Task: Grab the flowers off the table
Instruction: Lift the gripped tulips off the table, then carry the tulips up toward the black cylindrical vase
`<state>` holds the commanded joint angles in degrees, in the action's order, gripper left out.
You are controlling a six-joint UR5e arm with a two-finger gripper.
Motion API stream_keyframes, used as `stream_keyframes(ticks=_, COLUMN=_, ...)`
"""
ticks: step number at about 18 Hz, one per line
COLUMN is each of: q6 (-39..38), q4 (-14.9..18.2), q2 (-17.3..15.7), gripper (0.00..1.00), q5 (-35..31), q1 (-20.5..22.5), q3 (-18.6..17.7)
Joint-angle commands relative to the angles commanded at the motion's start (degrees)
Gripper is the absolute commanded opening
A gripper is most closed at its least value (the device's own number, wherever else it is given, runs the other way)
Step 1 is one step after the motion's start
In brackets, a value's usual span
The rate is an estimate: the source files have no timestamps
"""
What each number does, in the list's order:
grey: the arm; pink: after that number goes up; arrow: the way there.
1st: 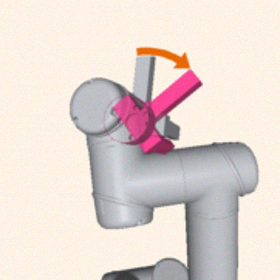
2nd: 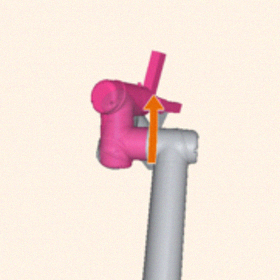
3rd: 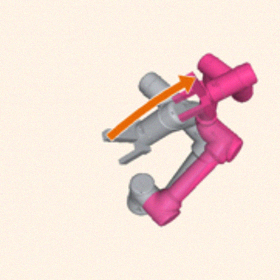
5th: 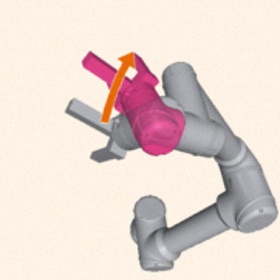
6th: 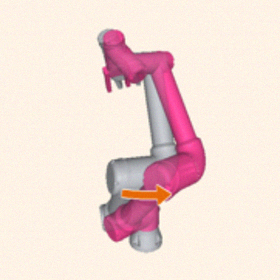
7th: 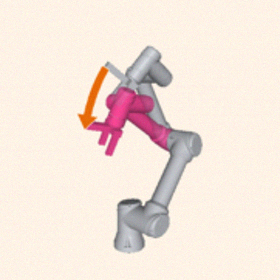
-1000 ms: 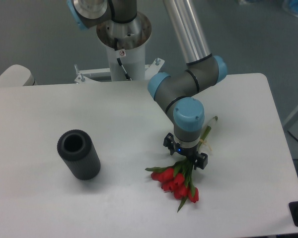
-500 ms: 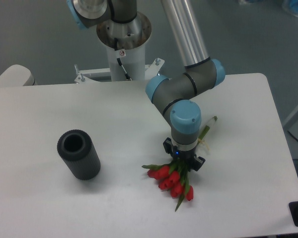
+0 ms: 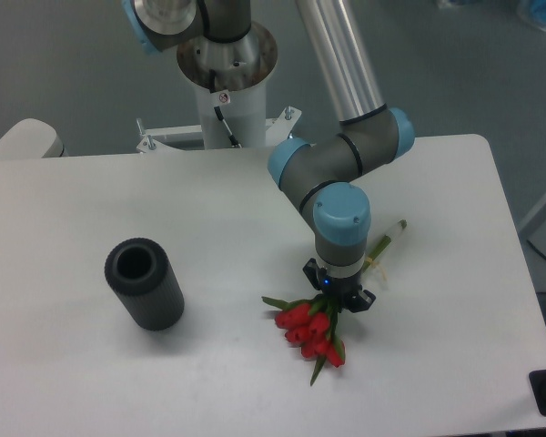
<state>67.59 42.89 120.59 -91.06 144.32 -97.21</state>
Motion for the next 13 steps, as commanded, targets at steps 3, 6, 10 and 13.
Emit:
stream_keyframes(ticks=3, q6=-0.09, q4=0.17, q2=-2.02, gripper=0.16, q5=2.71, q1=-1.66, q3=1.4)
stream_keyframes(ticks=6, q6=-0.62, q4=0.62, q2=-4.13, gripper=0.17, q5=8.95, q1=-3.25, q3=3.69)
stream_keyframes(ticks=10, q6=-3.41, q4=0.62, q2=-8.08, gripper=0.17, q5=20.62, q1=-3.16, q3=4.4)
stream_keyframes(ticks=13, q6=-11.39, q4=0.62, q2=-10.8, gripper=0.17, q5=27.4, q1=-2.64, q3=5.44)
